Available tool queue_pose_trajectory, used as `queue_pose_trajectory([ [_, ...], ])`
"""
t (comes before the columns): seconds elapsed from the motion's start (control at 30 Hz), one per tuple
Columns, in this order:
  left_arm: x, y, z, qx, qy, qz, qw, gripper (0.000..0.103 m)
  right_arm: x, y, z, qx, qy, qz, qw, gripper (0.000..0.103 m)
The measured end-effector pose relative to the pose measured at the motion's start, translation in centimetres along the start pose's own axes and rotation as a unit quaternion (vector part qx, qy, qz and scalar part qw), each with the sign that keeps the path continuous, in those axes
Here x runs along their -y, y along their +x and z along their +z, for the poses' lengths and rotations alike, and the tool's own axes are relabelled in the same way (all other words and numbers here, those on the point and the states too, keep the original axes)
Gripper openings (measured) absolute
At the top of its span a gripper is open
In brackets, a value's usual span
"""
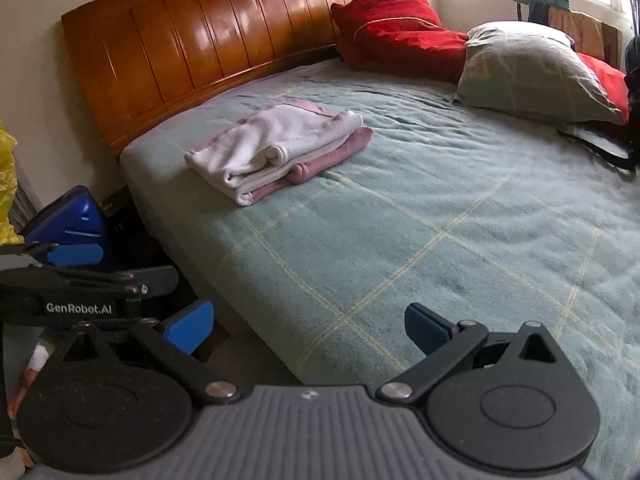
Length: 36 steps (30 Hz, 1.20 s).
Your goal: Fold clothes
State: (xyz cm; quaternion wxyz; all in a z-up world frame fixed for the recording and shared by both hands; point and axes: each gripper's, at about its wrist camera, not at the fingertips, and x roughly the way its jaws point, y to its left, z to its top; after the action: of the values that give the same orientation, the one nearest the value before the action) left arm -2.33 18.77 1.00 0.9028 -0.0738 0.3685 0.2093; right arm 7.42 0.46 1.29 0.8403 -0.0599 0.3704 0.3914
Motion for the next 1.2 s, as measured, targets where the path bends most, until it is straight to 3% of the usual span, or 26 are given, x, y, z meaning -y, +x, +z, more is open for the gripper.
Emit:
queue_pose_trajectory([
  [1.2,-1.5,-3.2,-2.3,0.014,-0.006,0.009,0.9998,0.102,-4.0,-2.4,-1.9,0.025,-0.015,0.002,1.0,0.103],
])
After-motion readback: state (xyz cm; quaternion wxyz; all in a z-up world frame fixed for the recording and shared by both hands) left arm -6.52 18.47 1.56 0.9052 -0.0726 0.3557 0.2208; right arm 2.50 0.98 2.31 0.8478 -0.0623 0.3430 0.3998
